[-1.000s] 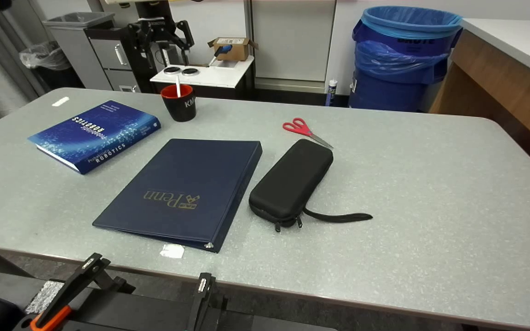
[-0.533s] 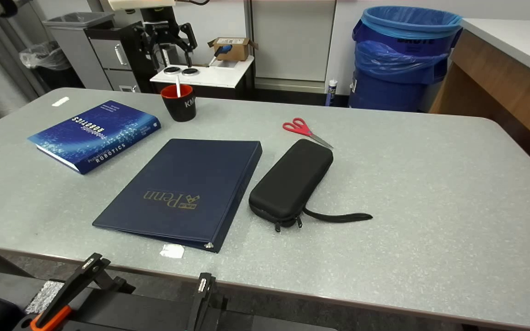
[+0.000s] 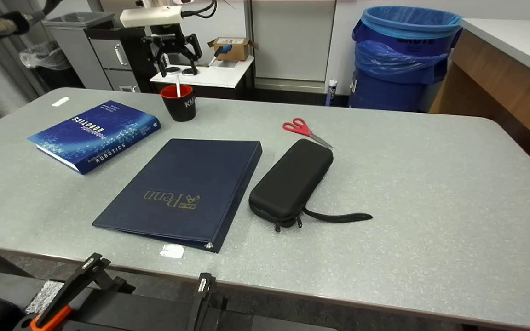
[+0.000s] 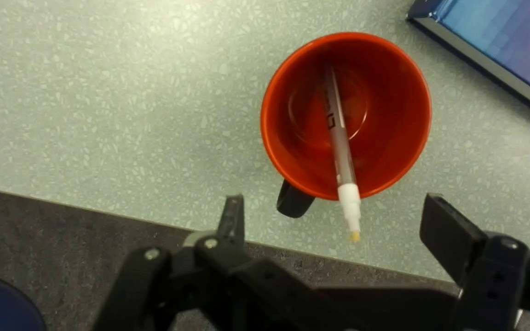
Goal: Remove the pen from the cup and put it on the table
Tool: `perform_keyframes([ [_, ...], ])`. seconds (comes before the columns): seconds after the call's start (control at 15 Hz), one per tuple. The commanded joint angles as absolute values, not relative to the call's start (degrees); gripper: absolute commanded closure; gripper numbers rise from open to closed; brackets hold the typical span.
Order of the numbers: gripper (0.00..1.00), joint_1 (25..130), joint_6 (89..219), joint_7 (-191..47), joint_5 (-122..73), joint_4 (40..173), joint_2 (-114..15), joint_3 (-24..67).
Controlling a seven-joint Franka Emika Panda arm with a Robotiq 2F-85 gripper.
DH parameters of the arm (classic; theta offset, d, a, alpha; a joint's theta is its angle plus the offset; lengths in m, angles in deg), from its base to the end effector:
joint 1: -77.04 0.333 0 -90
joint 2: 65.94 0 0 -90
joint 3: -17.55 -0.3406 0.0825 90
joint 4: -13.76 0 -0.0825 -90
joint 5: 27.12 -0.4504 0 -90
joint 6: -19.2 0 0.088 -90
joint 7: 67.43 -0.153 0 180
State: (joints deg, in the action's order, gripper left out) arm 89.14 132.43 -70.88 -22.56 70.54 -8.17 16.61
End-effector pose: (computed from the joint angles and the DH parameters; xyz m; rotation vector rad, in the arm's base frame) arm 0.8413 0.1817 0.1780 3.0658 0.2954 -0.0220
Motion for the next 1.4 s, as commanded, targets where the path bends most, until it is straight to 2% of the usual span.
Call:
perform_keyframes([
  [0.0,0.0,89.74,131.78,-71.34,-22.01,65.05,-4.6,16.53],
  [0.13,0.0,89.88,131.13,-71.01,-22.24,63.99,-3.82,16.29],
  [0.2,0.25,89.9,130.76,-70.69,-22.44,63.65,-3.56,16.05],
  [0.33,0.34,90.24,130.82,-70.93,-22.38,63.37,-3.35,16.03],
  [0.53,0.6,90.3,130.91,-70.67,-22.49,62.63,-2.94,15.94],
  [0.87,0.98,90.22,131.32,-70.53,-22.79,62.67,-3.26,16.08],
  [1.0,1.0,90.06,131.23,-70.53,-22.94,62.6,-3.3,16.02],
  [1.33,0.98,90.14,129.96,-71.14,-22.71,65.44,-7.35,16.41],
])
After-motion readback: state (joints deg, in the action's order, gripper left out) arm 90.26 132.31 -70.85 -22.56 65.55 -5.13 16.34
